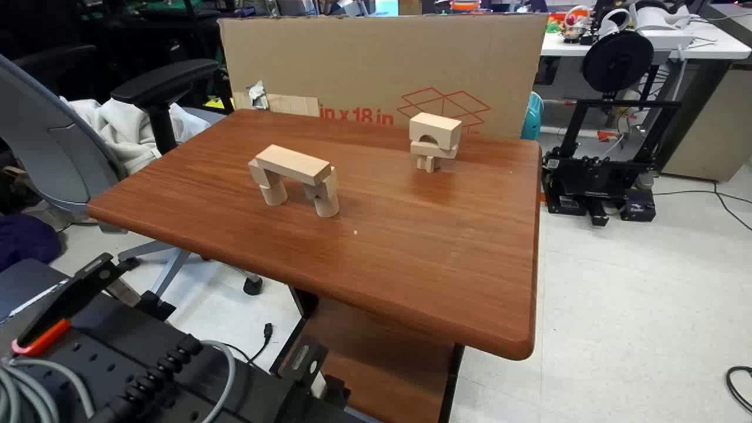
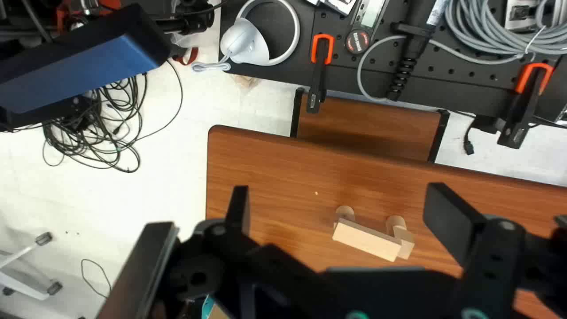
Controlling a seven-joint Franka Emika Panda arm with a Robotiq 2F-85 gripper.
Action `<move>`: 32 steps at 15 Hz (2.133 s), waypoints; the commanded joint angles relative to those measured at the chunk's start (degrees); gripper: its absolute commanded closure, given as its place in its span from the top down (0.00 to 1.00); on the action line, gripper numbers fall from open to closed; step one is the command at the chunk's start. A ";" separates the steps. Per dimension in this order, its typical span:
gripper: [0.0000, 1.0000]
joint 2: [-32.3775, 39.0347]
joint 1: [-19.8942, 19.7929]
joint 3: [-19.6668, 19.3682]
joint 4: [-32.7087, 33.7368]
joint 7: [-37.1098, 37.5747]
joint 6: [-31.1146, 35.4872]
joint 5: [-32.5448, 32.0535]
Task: Remove the object from the smaller toy tower and put it on top of the larger toy tower
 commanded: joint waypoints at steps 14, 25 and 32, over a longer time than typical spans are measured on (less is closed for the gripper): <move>1.00 0.02 0.69 -0.57 0.17 0.40 -0.29 -0.44; 1.00 5.74 0.81 -1.06 -1.98 -0.25 6.57 -1.74; 1.00 23.01 2.02 -7.61 6.14 -7.58 17.95 5.00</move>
